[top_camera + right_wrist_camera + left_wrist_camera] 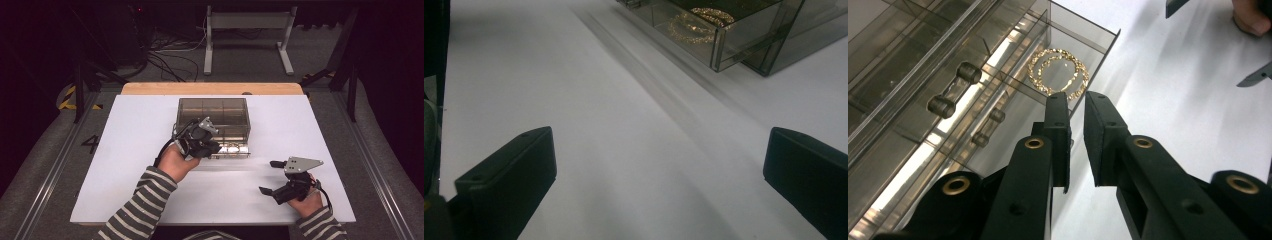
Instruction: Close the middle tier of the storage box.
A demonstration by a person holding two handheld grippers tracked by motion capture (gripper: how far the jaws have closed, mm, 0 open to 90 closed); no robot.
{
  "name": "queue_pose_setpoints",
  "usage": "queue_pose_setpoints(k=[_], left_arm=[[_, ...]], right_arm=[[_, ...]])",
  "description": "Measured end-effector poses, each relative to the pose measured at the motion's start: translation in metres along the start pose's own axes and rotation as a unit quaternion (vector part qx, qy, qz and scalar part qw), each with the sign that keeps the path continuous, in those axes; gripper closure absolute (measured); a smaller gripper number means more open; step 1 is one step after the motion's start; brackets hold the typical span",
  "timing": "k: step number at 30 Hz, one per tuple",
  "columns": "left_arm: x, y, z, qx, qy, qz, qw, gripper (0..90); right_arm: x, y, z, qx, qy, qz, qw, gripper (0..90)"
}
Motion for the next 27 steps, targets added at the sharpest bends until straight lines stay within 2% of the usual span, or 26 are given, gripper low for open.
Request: queue_pose_setpoints(k=[15, 22, 27], left_arm=[[-0.020, 0.010, 0.005, -0.006, 0.000, -0.017, 0.9998, 81.1], [-0.033, 0.016, 0.009, -0.009, 0.010, -0.012, 0.9998, 80.9], [-0.044, 0.020, 0.015, -0.010, 0.020, 0.003, 0.9997, 80.8]], right_arm=[[0.000, 0.000, 0.000, 0.000, -0.002, 0.000, 1.0000, 1.4], [0.000, 0.000, 0.000, -0.001, -0.003, 0.000, 1.0000, 1.4], [0.000, 0.000, 0.001, 0.000, -0.003, 0.000, 1.0000, 1.4]])
Point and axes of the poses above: each handheld gripper's, and its own axes: y roughly backward along the jaws, x roughly out of its top, z roughly to its right, the point moved 10 cm from there along -y, roughly forward along the jaws, and after that the axes turned 15 degrees about -y, right-handed, at the moved point
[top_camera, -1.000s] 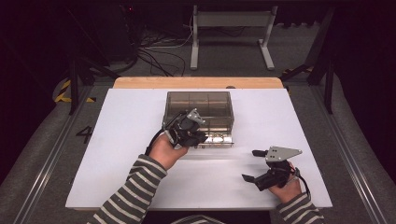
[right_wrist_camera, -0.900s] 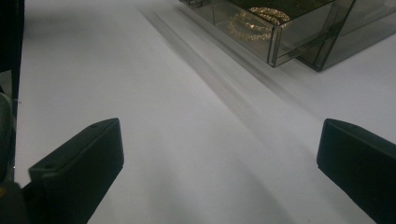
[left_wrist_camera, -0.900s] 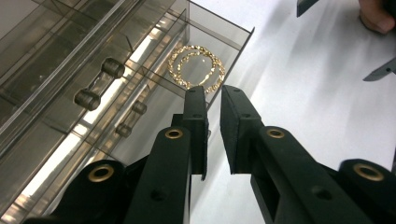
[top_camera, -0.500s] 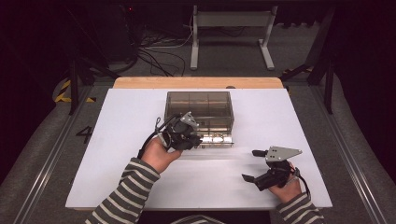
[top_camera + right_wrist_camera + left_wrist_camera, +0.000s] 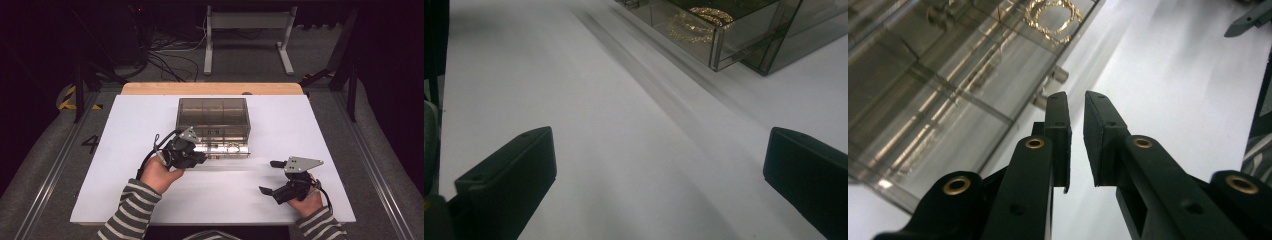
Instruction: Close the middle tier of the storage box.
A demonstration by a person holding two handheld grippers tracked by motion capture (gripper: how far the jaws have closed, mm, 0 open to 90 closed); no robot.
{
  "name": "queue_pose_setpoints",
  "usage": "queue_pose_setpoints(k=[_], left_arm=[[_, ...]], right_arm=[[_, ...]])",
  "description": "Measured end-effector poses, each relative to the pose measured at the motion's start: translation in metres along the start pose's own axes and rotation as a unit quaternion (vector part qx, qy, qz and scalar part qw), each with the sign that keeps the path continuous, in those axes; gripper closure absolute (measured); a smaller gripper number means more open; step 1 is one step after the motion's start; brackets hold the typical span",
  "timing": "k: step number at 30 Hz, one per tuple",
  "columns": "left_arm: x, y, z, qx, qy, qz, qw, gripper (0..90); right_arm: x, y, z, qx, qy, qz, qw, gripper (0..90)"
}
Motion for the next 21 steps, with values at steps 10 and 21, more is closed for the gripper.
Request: queue_pose_setpoints(k=[10, 21], left_arm=[[-0.009, -0.006, -0.002, -0.002, 0.004, -0.015, 0.9999, 81.9], [-0.018, -0.028, -0.010, 0.000, 0.019, -0.030, 0.9994, 88.7]], right_arm=[[0.000, 0.000, 0.000, 0.000, 0.001, -0.002, 1.0000, 1.4], [-0.001, 0.000, -0.001, 0.001, 0.004, -0.002, 1.0000, 1.4]])
Point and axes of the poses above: each handheld gripper's, and its own axes: y roughly backward along the jaws, x roughly out of its top, z roughly to its right, the point moved 10 cm from there along -y, roughly forward along the jaws, and after that the axes turned 15 degrees about -y, right-handed, at the moved point
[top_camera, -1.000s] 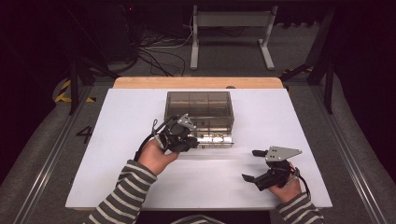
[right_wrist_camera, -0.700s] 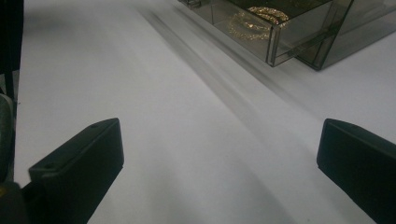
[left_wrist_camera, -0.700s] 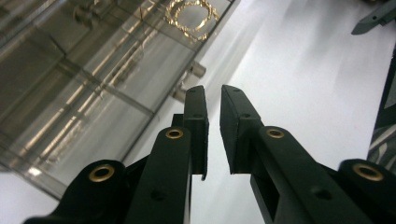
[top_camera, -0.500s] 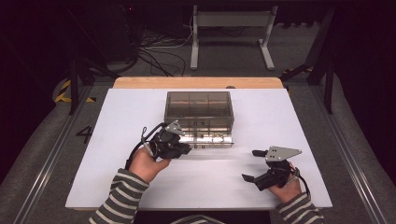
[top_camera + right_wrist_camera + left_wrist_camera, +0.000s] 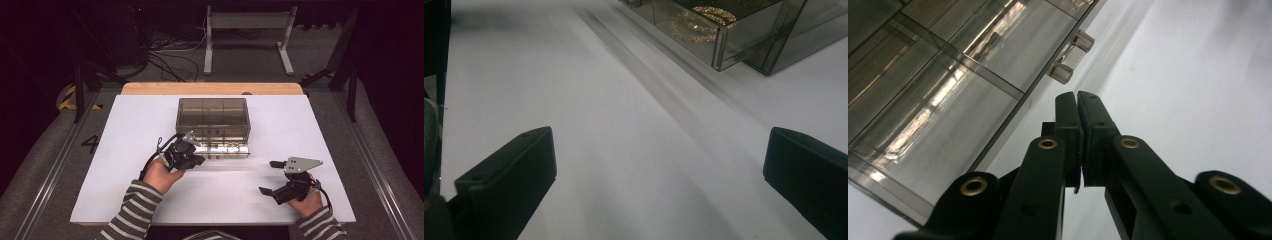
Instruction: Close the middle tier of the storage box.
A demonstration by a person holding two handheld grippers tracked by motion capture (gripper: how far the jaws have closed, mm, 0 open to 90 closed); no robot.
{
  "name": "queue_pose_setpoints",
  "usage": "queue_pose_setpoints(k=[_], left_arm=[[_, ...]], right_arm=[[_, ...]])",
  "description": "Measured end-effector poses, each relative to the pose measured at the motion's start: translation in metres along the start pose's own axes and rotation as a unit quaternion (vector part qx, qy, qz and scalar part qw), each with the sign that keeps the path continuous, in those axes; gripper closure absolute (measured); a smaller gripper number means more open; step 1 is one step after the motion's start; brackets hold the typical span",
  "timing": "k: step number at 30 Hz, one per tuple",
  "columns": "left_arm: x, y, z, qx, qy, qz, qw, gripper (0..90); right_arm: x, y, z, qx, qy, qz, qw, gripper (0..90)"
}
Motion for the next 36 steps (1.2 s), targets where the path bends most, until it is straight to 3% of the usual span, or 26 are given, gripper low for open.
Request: queue_pose_setpoints(k=[14, 36], left_arm=[[-0.003, -0.018, -0.006, 0.004, 0.009, -0.019, 0.9998, 89.5], [0.004, -0.019, -0.022, 0.024, 0.023, -0.018, 0.9993, 89.6]], right_arm=[[0.000, 0.000, 0.000, 0.000, -0.001, -0.001, 1.0000, 1.4], [0.000, -0.001, 0.000, 0.000, -0.002, -0.001, 1.0000, 1.4]])
Point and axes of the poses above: each handheld gripper's, and its own axes: y roughly backward along the jaws, x roughly out of its top, z roughly to its right, the point moved 10 cm from there along -y, roughly forward along the jaws, and after that the axes turned 15 degrees about -y, right-handed, at the moved point
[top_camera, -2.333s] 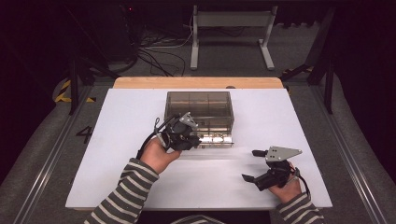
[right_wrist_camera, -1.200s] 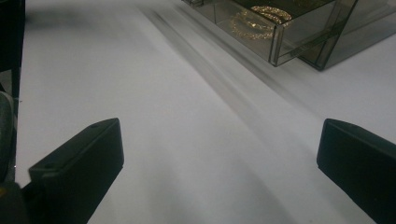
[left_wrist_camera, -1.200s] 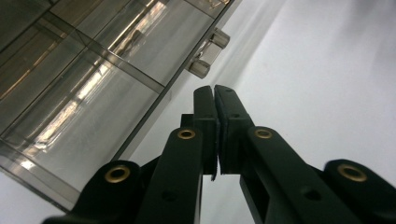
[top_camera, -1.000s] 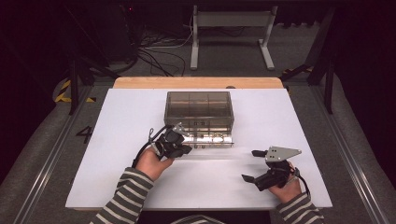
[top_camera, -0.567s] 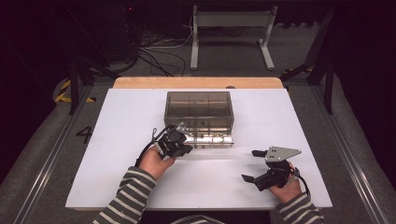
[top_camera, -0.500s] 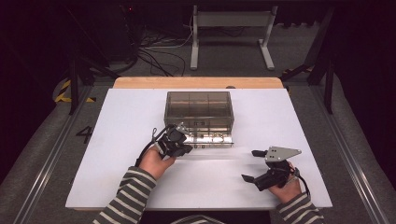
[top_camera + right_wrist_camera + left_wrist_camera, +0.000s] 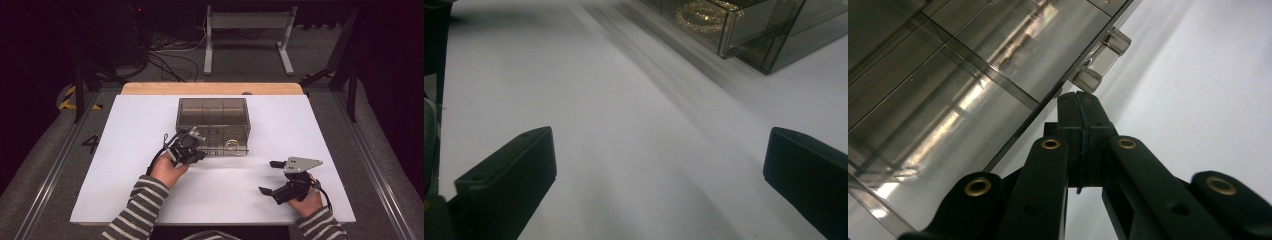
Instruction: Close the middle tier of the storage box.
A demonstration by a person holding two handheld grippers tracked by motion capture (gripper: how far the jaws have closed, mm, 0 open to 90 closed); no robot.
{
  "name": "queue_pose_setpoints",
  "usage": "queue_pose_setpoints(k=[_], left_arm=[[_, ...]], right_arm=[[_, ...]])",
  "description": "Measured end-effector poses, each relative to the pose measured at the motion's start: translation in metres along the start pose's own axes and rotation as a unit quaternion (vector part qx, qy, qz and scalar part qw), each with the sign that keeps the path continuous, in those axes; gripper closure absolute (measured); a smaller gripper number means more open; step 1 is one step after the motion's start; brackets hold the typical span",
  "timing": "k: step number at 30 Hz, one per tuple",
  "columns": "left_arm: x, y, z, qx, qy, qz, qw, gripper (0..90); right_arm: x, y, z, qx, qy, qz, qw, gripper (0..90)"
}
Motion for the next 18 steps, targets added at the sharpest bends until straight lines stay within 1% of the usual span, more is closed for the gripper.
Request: queue_pose_setpoints(k=[1, 4, 11, 13, 14, 18], left_arm=[[0.000, 0.000, -0.001, -0.002, 0.000, 0.000, 1.0000, 89.5], [0.002, -0.001, -0.004, 0.001, 0.004, -0.002, 1.0000, 89.5], [0.006, -0.004, -0.013, 0.009, 0.004, -0.008, 0.9999, 89.6], [0.008, -0.005, -0.015, 0.010, 0.010, -0.006, 0.9999, 89.6], [0.008, -0.006, -0.016, 0.011, 0.008, -0.007, 0.9999, 89.5], [0.011, -0.007, -0.021, 0.012, 0.013, -0.005, 0.9998, 89.6]], right_arm=[[0.000, 0.000, 0.000, 0.000, 0.000, 0.000, 1.0000, 1.4], [0.000, 0.000, 0.000, 0.000, 0.000, 0.000, 1.0000, 1.4], [0.000, 0.000, 0.000, 0.000, 0.000, 0.000, 1.0000, 1.5], [0.000, 0.000, 0.000, 0.000, 0.000, 0.000, 1.0000, 1.4], [0.000, 0.000, 0.000, 0.000, 0.000, 0.000, 1.0000, 1.4], [0.000, 0.000, 0.000, 0.001, 0.000, 0.000, 1.0000, 1.4]])
Point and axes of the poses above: each handheld gripper's, and its own axes: y roughly backward along the jaws, x roughly out of its top, z roughly to its right, the point moved 10 cm from there along -y, roughly forward along the jaws, and after that the axes turned 15 degrees about -y, right-handed, at the moved point
